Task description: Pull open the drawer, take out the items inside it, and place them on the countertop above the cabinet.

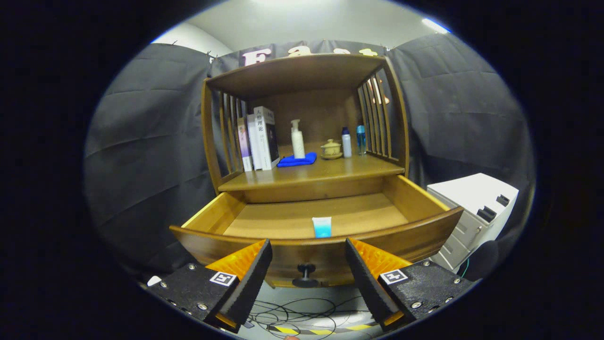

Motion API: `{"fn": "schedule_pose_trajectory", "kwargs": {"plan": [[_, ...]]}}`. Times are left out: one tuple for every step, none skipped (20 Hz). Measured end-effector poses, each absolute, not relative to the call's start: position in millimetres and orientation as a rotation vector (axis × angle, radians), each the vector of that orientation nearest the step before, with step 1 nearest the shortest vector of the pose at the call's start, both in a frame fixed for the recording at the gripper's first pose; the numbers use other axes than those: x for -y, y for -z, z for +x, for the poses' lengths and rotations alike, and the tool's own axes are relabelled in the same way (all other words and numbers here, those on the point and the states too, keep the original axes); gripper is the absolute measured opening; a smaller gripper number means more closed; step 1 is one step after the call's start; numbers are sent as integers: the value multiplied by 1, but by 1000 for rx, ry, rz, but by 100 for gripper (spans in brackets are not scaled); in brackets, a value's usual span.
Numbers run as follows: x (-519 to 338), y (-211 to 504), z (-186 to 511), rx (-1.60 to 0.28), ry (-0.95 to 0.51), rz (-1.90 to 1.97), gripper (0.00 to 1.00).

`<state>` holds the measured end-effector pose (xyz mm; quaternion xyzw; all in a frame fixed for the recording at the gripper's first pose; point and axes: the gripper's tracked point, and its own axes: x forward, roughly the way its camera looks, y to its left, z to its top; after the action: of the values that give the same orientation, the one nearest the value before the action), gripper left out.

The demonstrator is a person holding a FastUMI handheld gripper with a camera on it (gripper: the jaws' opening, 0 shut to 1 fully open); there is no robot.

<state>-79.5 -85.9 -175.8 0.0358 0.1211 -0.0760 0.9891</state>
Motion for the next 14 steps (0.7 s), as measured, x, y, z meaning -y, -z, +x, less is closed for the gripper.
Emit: {"fn": "schedule_pose_trajectory", "kwargs": {"plan": [[90, 166, -75, -234, 173, 77, 95], [94, 156, -69, -215, 187, 84, 95], [96, 147, -62, -200, 198, 91, 95], [100, 140, -56, -189, 217, 89, 95], [105, 134, -50, -185, 232, 83, 95], [108, 127, -41, -182, 246, 72, 95], [110, 123, -33, -185, 251, 60, 95], [112, 119, -24, -191, 260, 42, 95], [115, 118, -17, -207, 266, 22, 95], [117, 120, -10, -224, 273, 7, 95], [118, 122, -3, -241, 281, 8, 95], [118, 124, 5, -258, 285, 19, 95], [118, 129, 13, -278, 290, 29, 95], [119, 135, 20, -305, 293, 27, 95]]}}
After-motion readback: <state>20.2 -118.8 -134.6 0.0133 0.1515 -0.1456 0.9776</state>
